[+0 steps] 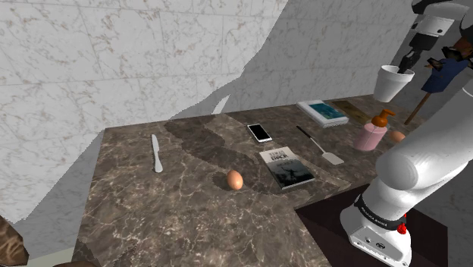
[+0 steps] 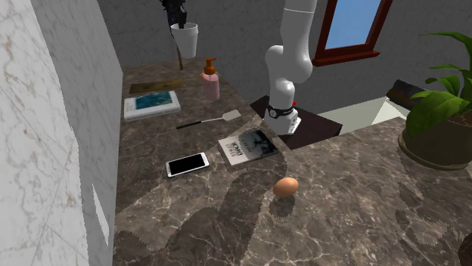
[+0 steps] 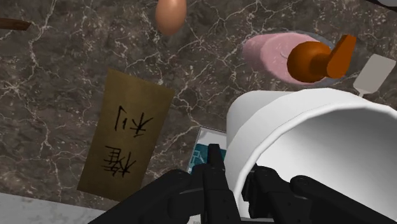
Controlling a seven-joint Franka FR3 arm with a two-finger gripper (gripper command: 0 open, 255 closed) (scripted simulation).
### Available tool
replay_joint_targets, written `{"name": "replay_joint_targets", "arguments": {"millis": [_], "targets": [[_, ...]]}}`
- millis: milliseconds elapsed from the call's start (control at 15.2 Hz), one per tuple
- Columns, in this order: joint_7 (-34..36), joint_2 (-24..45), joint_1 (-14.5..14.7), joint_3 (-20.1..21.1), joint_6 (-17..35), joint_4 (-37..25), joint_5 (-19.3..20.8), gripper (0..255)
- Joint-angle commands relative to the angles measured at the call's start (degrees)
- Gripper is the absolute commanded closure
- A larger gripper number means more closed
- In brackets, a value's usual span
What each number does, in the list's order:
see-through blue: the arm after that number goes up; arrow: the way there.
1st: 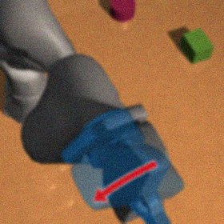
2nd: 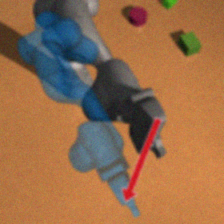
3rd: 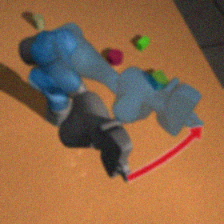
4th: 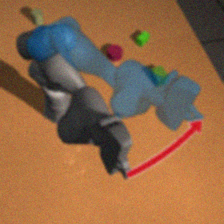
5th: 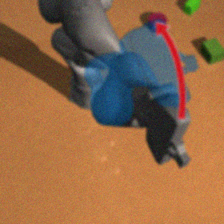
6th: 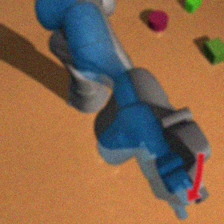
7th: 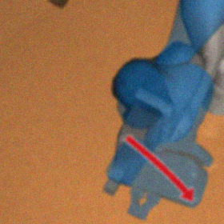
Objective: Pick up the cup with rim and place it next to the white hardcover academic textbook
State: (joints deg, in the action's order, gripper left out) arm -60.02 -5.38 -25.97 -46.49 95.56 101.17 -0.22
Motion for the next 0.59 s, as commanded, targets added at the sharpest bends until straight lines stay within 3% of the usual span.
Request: {"name": "replay_joint_targets", "arguments": {"millis": [0, 528], "targets": [[-2.8, 2.03, -0.72, -1.48, 0.33, -0.98, -1.36, 255], [-3.01, 1.82, -0.82, -1.48, 6.52, 5.34, -1.22, 255]]}}
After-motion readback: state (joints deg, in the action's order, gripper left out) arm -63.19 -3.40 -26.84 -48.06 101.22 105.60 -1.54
